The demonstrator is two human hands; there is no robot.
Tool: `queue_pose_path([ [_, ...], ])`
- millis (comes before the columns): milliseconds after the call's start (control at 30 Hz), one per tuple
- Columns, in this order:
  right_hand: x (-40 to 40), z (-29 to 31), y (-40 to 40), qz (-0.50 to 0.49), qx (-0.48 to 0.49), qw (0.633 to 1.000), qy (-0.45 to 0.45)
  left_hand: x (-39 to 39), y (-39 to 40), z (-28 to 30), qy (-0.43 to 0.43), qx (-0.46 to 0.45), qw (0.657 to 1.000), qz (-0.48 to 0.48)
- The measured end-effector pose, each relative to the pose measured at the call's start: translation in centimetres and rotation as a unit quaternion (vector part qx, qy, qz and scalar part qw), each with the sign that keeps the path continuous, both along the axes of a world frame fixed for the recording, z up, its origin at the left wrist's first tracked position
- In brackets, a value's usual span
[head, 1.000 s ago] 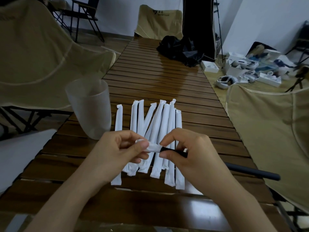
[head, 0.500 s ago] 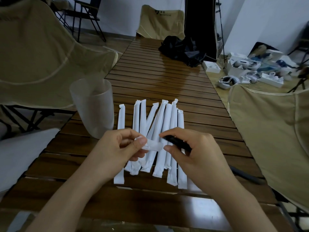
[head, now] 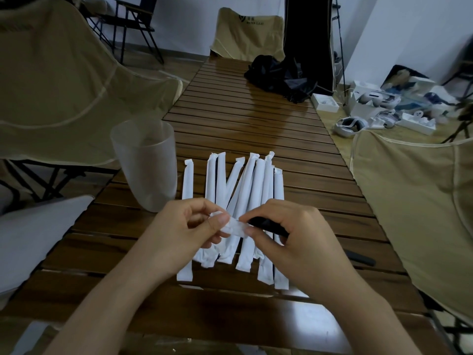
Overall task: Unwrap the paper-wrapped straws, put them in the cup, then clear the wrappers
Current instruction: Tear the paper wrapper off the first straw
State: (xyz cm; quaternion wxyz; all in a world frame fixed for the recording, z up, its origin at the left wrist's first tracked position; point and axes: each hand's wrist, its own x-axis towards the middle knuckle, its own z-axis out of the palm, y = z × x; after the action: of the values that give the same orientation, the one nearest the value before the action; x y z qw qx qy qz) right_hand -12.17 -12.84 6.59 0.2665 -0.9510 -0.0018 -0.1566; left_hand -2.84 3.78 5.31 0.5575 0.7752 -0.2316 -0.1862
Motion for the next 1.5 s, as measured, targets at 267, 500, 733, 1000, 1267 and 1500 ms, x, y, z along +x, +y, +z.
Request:
queue_pose_path([
  [267, 0.4, -0.3, 0.2, -0.009, -0.027, 0.998, -0.061, -0.2, -0.3, 0.1, 0.002, -0.011, 1.000, -0.011],
  [500, 0.3, -0.5, 1.1, -0.086, -0.049, 0.986, -0.131, -1.1, -1.6, -0.1, -0.043, -0.026, 0.991, 0.123],
  [733, 0.7, -0.5, 2.2, -0.139, 0.009, 0.978, -0.157, -1.4, -1.6, -0.2, -0.049, -0.035, 0.997, 0.053],
  [1000, 0.7, -0.4, 2.2, -0.132, 0.040, 0.982, -0.127, -1.3, -1.7, 0.0, -0.057, -0.068, 0.994, 0.060],
  [1267, 0.7, -0.3, 2.9, -0.127, 0.006, 0.989, -0.077, -2.3, -2.2, -0.3, -0.239, 0.024, 0.966, 0.096],
  [1500, 0.7, -0.4, 3.2, -0.150, 0.024, 0.986, -0.061, -2.3, -2.2, -0.4, -0.282, 0.034, 0.952, 0.110],
])
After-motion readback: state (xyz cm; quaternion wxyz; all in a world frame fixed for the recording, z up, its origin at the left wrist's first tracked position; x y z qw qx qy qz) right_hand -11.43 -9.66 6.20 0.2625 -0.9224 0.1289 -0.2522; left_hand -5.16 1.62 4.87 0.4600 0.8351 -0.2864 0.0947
